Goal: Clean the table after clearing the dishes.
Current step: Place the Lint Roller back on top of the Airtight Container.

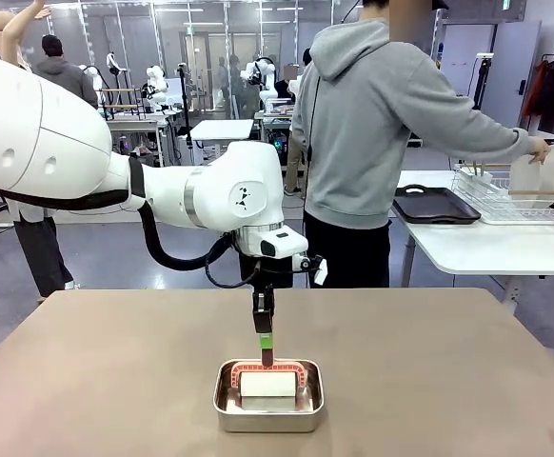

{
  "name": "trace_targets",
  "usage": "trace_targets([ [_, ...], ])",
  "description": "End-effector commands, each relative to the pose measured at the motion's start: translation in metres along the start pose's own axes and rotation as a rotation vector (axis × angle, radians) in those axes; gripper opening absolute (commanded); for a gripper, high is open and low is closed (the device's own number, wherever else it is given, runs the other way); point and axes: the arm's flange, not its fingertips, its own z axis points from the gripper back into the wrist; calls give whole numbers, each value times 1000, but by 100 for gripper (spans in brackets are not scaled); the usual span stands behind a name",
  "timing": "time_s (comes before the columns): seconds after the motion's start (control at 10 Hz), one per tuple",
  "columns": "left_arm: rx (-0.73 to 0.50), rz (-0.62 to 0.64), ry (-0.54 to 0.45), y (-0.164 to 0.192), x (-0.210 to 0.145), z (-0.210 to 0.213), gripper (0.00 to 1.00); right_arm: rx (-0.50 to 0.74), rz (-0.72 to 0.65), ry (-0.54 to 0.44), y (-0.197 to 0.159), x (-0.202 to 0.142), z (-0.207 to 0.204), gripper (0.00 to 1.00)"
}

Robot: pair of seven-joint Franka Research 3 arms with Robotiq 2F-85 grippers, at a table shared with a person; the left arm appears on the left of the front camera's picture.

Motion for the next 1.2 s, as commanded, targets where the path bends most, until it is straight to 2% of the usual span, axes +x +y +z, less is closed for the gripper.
trace_targets([
  [0.0,46,23,40,20,-10,-10,33,3,7,1,5,-1,-1,100],
  [0.1,52,32,38,20,-10,-2,38,3,7,1,5,-1,-1,100],
  [0.2,54,43,5,19,-10,10,49,3,7,1,5,-1,-1,100],
  [0.3,52,47,5,19,-11,20,54,3,7,1,5,-1,-1,100],
  [0.4,55,72,10,18,-13,29,65,3,7,1,5,-1,-1,100],
  [0.5,60,69,-38,15,-14,44,70,3,7,1,5,-1,-1,100],
  [0.6,46,63,-58,13,-15,50,82,3,7,1,5,-1,-1,100],
  [0.7,42,70,-58,13,-17,51,87,3,7,1,5,-1,-1,100],
  [0.8,39,78,-60,13,-18,49,98,3,7,1,5,-1,-1,100],
  [1.1,52,86,-46,10,-18,49,100,3,7,1,5,-1,-1,100],
])
